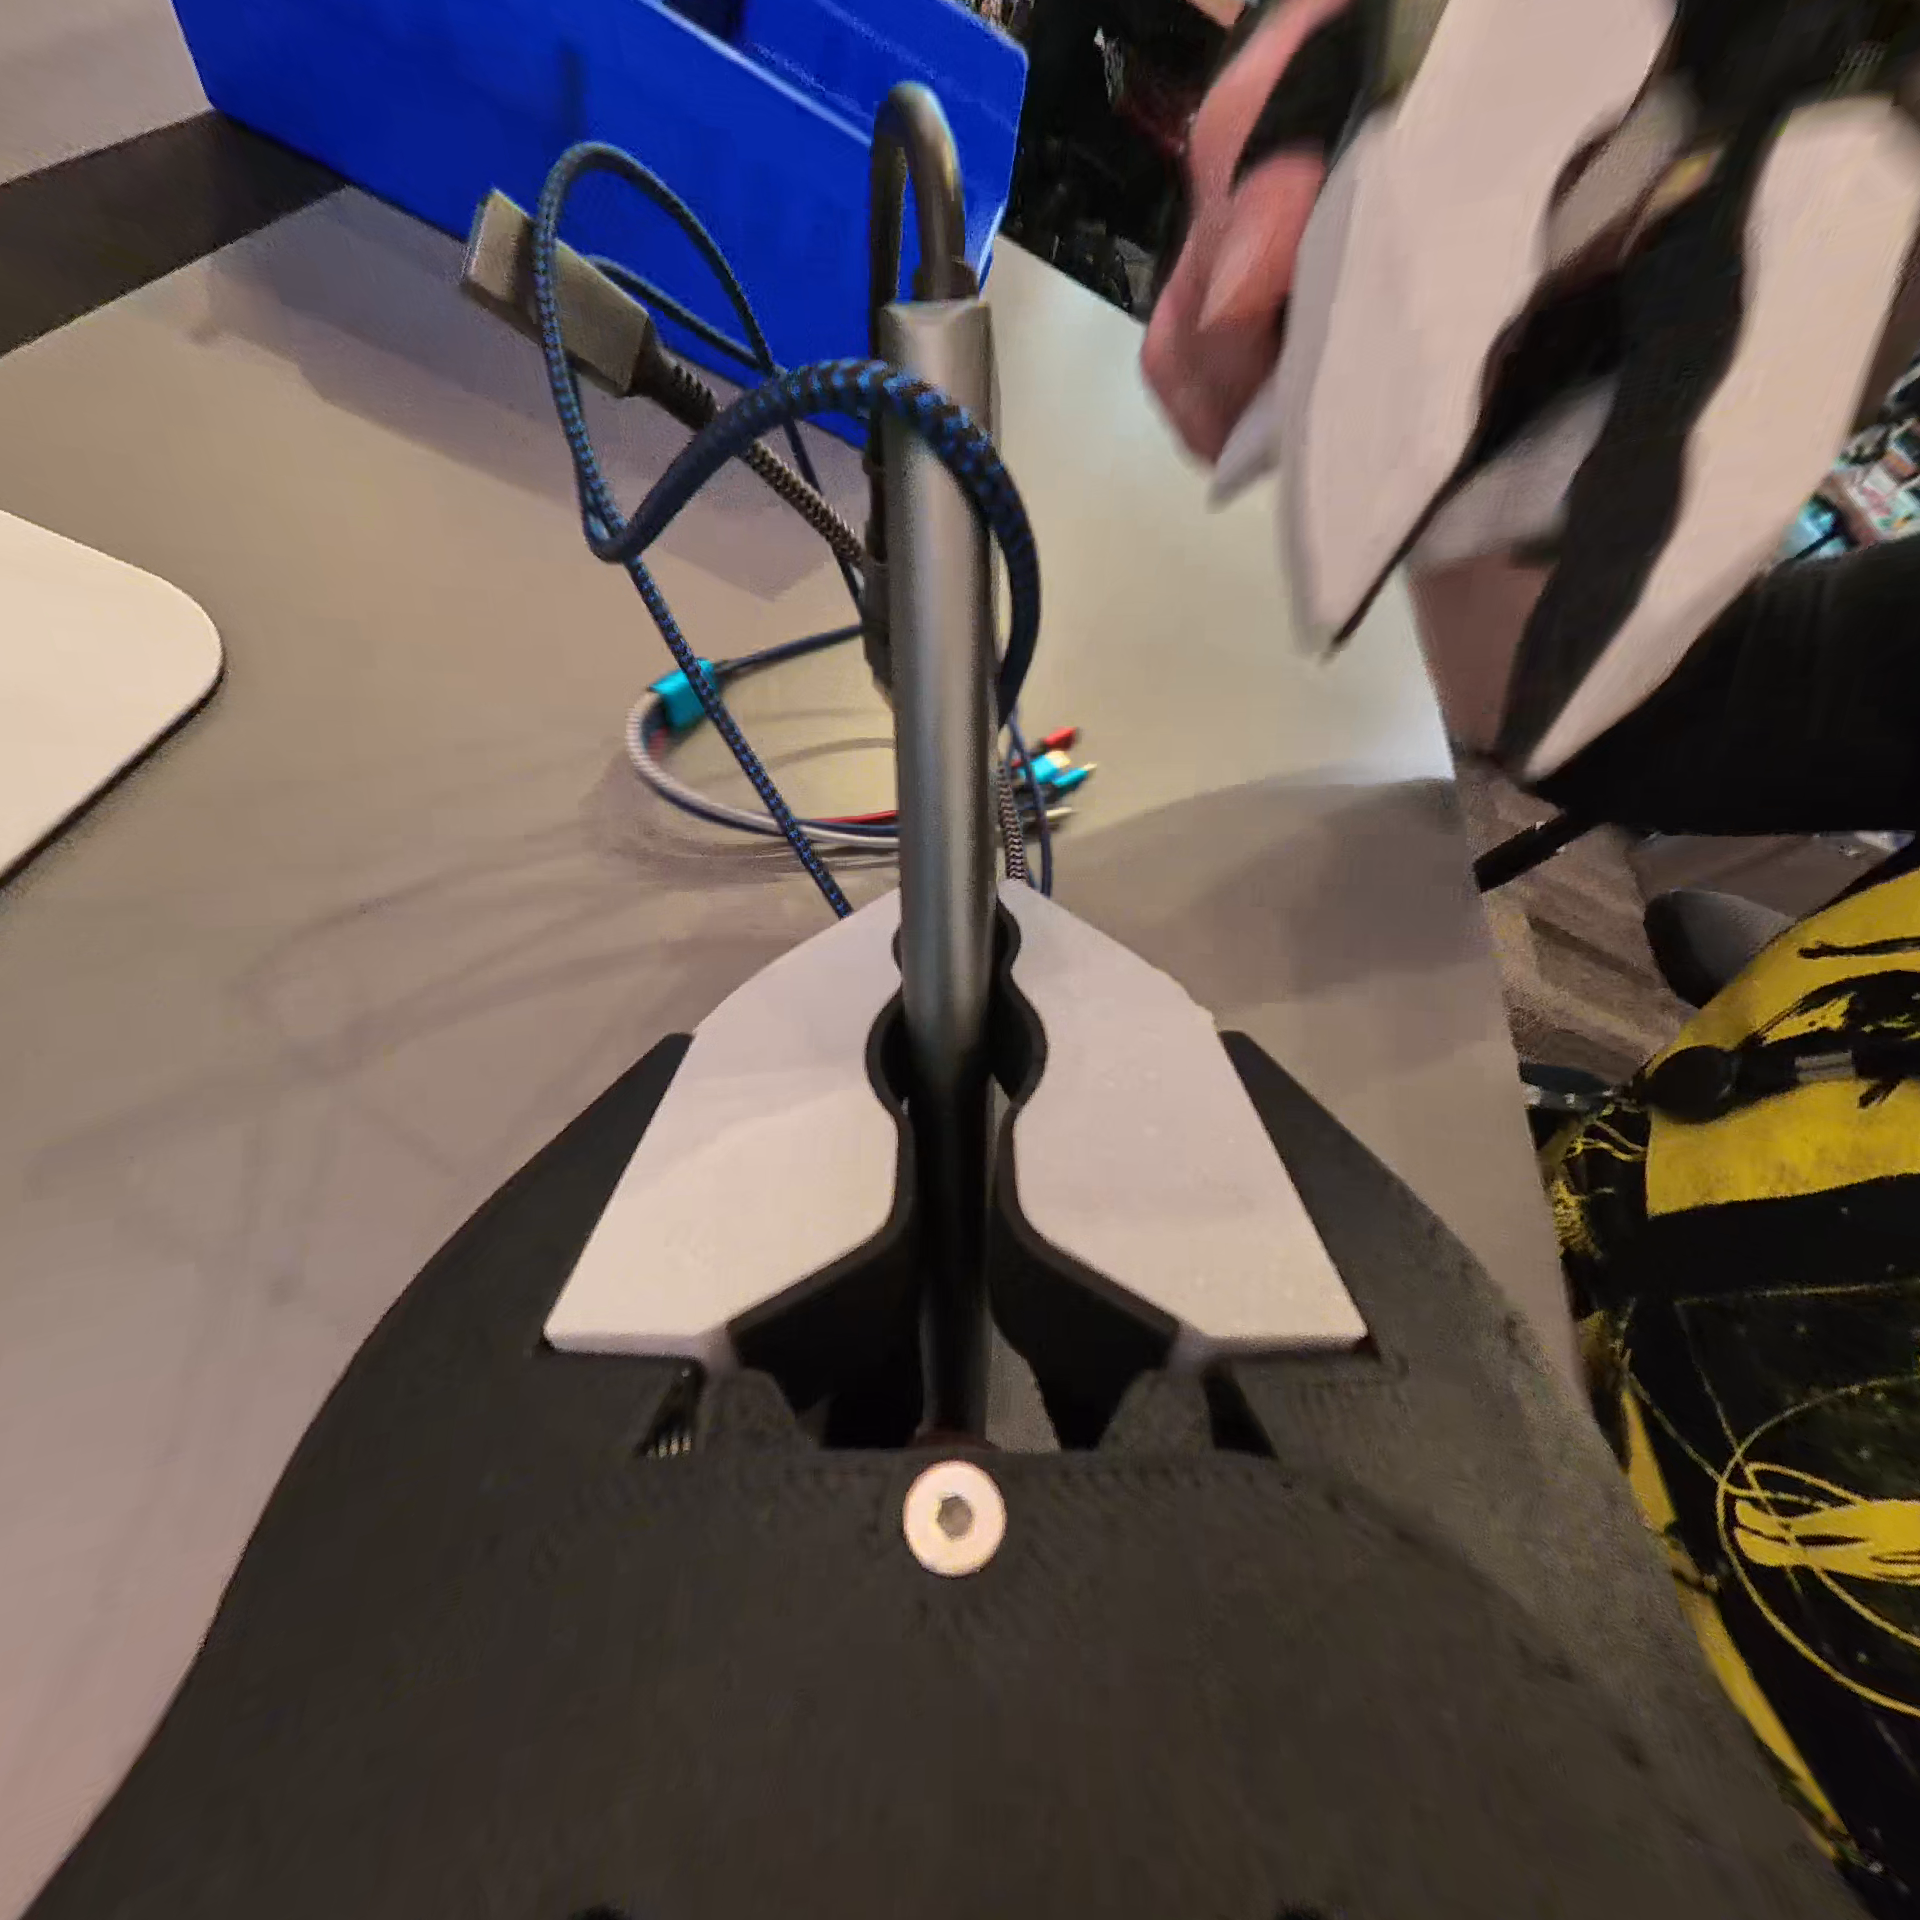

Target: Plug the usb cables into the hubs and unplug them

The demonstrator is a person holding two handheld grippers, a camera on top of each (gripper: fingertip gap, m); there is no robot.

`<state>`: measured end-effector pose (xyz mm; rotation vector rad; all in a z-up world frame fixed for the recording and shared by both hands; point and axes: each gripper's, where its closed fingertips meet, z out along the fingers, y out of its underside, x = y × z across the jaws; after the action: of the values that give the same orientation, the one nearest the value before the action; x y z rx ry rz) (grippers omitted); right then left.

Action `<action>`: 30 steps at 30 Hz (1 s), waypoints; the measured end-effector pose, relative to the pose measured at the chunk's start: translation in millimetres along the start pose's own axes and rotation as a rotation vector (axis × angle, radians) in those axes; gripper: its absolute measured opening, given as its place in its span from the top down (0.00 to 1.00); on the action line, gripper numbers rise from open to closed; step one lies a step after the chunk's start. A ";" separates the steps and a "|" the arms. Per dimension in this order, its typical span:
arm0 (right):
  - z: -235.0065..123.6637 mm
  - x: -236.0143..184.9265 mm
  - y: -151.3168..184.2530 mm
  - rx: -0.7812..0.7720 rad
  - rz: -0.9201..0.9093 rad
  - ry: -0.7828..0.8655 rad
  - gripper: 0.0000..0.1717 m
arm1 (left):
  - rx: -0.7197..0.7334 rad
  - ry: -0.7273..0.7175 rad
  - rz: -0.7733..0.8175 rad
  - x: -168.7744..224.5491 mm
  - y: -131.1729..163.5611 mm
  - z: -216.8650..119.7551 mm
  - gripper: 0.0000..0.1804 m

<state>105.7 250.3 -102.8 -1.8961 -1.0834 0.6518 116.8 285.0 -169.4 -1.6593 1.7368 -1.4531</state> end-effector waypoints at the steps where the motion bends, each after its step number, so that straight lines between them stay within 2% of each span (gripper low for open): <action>1: 9.6 -0.7 3.5 0.002 0.007 0.015 0.84 | 0.009 0.004 -0.008 3.4 -2.5 1.8 0.95; 4: 29.9 9.4 9.5 0.036 0.054 0.084 0.76 | 0.005 0.000 -0.011 11.6 -3.9 7.3 0.95; 7: 28.1 15.4 5.4 0.121 0.090 0.118 0.81 | 0.025 -0.027 -0.042 11.1 -5.9 5.9 0.95; 10: 14.8 25.1 4.5 0.178 0.110 0.172 0.81 | 0.067 -0.008 -0.075 12.8 -10.3 3.1 0.95; 12: 15.2 25.4 9.0 0.162 0.125 0.164 0.79 | 0.063 0.000 -0.069 15.6 -9.8 6.3 0.95; 15: 15.9 36.6 18.1 0.132 0.147 0.218 0.85 | 0.072 -0.009 -0.069 15.8 -11.4 9.5 0.95; 20: 18.8 41.9 26.5 0.115 0.170 0.195 0.82 | 0.069 -0.004 -0.065 15.9 -10.1 10.1 0.95; 22: 18.9 38.2 22.5 0.161 0.198 0.117 0.82 | 0.084 0.050 -0.058 22.0 -11.7 8.6 0.95; 26: 20.5 27.1 19.9 0.257 0.356 -0.186 0.88 | 0.095 0.116 0.003 32.9 -13.5 9.3 0.95; 28: 19.6 23.0 17.9 0.287 0.380 -0.261 0.96 | 0.107 0.135 0.024 37.1 -15.3 9.0 0.95; 30: 18.3 20.8 15.7 0.301 0.386 -0.281 0.97 | 0.123 0.146 0.036 39.3 -16.4 8.1 0.95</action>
<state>109.0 271.4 -126.4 -1.7923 -0.7330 1.2577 121.7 250.2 -144.0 -1.4852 1.7041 -1.6660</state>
